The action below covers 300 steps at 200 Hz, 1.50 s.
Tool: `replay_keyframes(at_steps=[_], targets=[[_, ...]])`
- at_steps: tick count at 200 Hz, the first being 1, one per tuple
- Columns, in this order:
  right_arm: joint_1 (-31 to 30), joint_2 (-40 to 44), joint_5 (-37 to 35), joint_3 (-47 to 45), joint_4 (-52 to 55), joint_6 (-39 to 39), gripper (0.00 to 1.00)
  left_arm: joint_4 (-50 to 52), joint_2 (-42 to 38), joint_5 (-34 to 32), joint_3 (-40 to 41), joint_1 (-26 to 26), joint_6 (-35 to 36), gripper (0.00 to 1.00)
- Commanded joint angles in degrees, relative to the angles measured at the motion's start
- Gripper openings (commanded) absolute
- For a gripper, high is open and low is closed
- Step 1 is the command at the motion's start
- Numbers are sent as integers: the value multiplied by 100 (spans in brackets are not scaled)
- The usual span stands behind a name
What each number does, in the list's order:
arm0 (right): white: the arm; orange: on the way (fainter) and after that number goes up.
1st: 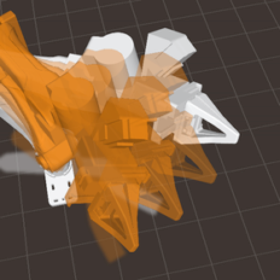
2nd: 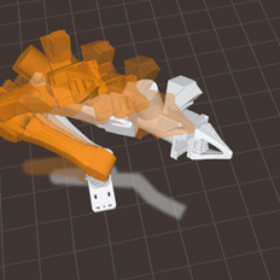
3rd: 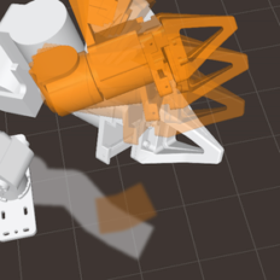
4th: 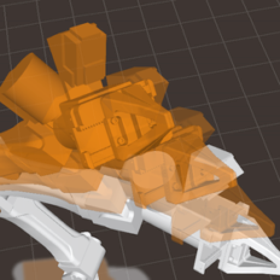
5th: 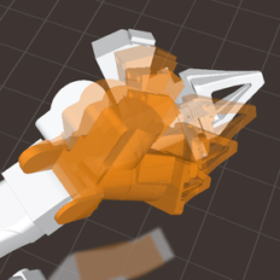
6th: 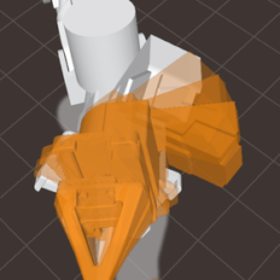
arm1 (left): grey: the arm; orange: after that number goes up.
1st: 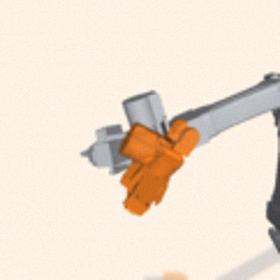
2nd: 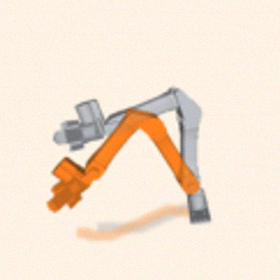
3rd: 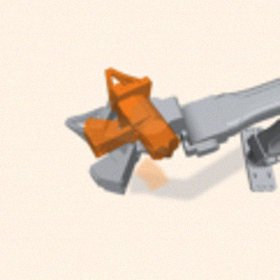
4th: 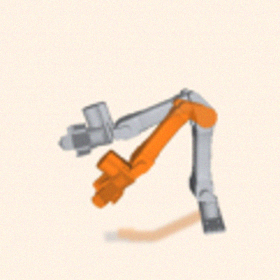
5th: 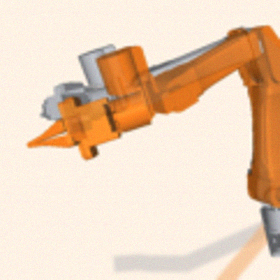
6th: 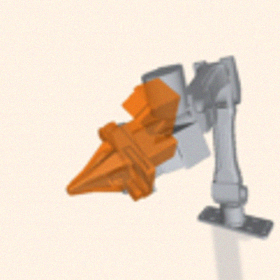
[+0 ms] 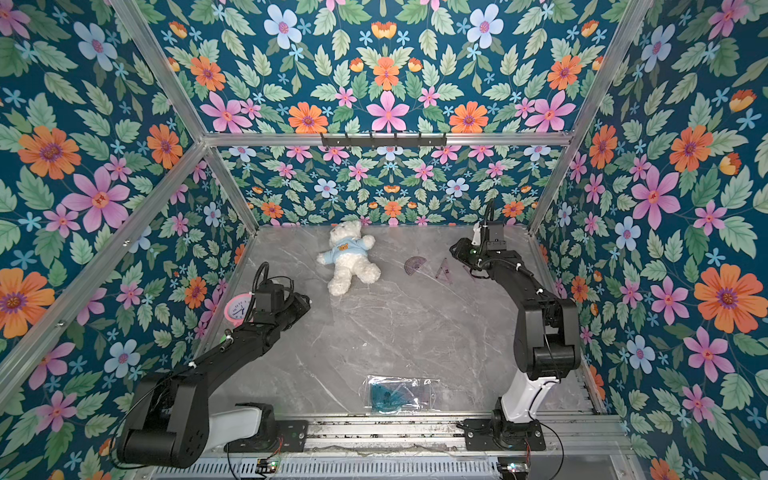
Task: Open the ruler set and take out the ruler
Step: Place the ruler set bag at the center of the board, then move the ruler set bag to the center of the board.
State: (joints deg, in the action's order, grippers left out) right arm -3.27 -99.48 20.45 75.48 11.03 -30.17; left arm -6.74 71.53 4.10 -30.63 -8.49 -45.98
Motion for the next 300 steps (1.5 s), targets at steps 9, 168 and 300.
replay_keyframes(at_steps=[9, 168, 300], targets=[[-253, 205, -212, 35, 539, 246, 52, 304, -173, -245, -37, -16, 103, 76], [-1296, 2900, -750, -2081, 1681, -510, 74, 2001, 909, 25, -2051, -3922, 4585, 99], [-1254, 4635, -961, -3287, 1287, -534, 84, 2846, 1677, 591, -2331, -6380, 7105, 99]])
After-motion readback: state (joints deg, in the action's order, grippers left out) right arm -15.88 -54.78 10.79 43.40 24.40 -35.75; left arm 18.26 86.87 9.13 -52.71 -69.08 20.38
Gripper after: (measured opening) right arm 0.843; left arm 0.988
